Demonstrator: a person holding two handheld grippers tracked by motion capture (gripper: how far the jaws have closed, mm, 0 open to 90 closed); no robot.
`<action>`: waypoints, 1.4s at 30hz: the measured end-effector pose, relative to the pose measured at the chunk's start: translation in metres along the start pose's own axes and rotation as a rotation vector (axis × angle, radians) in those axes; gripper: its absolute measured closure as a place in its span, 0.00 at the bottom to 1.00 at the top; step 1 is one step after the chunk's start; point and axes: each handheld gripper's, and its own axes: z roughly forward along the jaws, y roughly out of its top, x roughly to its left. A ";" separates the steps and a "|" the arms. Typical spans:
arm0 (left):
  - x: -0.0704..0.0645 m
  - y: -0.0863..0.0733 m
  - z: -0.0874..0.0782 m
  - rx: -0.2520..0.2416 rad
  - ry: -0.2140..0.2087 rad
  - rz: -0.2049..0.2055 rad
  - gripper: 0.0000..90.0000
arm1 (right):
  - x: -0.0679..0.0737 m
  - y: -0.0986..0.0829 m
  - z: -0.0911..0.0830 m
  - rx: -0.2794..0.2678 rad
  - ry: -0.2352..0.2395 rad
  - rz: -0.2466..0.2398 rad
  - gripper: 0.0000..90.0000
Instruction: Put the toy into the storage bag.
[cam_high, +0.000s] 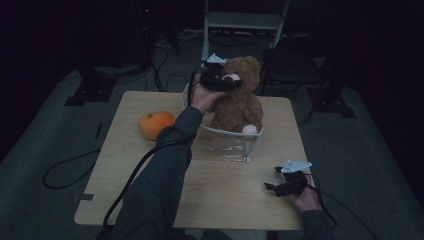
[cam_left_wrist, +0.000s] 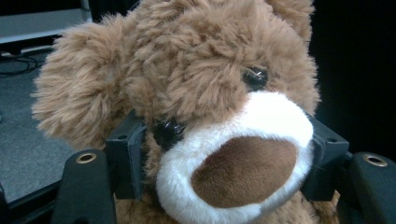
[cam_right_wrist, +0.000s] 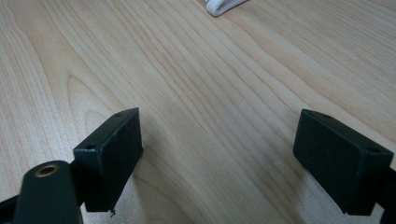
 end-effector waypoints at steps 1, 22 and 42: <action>0.000 0.000 0.000 0.000 0.000 0.000 0.36 | 0.000 0.000 0.000 0.000 0.000 0.000 0.17; 0.011 0.000 -0.001 0.007 -0.066 -0.139 0.32 | 0.000 0.000 0.000 0.000 0.000 0.000 0.17; -0.003 0.000 0.003 0.066 -0.054 -0.049 0.37 | 0.000 0.000 0.000 0.000 -0.001 -0.001 0.17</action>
